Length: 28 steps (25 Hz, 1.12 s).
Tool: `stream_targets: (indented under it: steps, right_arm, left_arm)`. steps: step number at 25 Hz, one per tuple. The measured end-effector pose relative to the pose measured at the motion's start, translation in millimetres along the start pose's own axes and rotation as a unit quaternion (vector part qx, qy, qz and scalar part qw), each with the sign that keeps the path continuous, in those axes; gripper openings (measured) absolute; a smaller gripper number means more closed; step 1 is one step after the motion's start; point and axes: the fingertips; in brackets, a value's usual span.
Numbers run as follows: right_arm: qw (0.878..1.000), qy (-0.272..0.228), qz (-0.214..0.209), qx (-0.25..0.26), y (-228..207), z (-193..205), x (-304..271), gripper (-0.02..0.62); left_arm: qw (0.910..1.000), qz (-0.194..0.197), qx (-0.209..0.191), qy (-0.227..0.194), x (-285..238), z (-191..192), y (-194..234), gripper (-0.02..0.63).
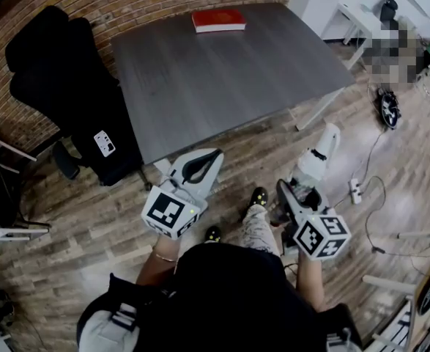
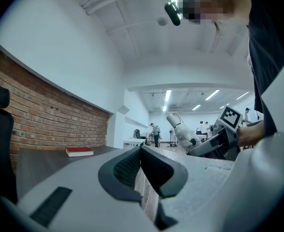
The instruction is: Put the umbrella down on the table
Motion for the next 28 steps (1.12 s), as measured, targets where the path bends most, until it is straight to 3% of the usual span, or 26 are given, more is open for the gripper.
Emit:
stream_targets:
  steps: [7, 18, 28]
  right_arm:
    - [0.999, 0.011, -0.040, 0.028, 4.5, -30.6, -39.5, 0.290]
    - [0.989, 0.031, -0.126, 0.068, 5.9, -108.1, -134.2, 0.290]
    - [0.981, 0.050, -0.165, 0.091, -5.2, -152.5, -203.7, 0.290]
  left_arm:
    - [0.9981, -0.060, 0.012, -0.005, 6.6, -3.4, 40.2, -0.003]
    - [0.9869, -0.159, 0.021, 0.012, -13.1, -21.0, 111.6, -0.003]
    - [0.9782, -0.205, 0.032, 0.011, -50.3, -28.2, 161.8, -0.003]
Point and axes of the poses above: the fingertips, and each gripper's own axes: x backward along the fingers, y to its left, z out of its underside, and after that the axes turned 14 degrees about y, right-handed
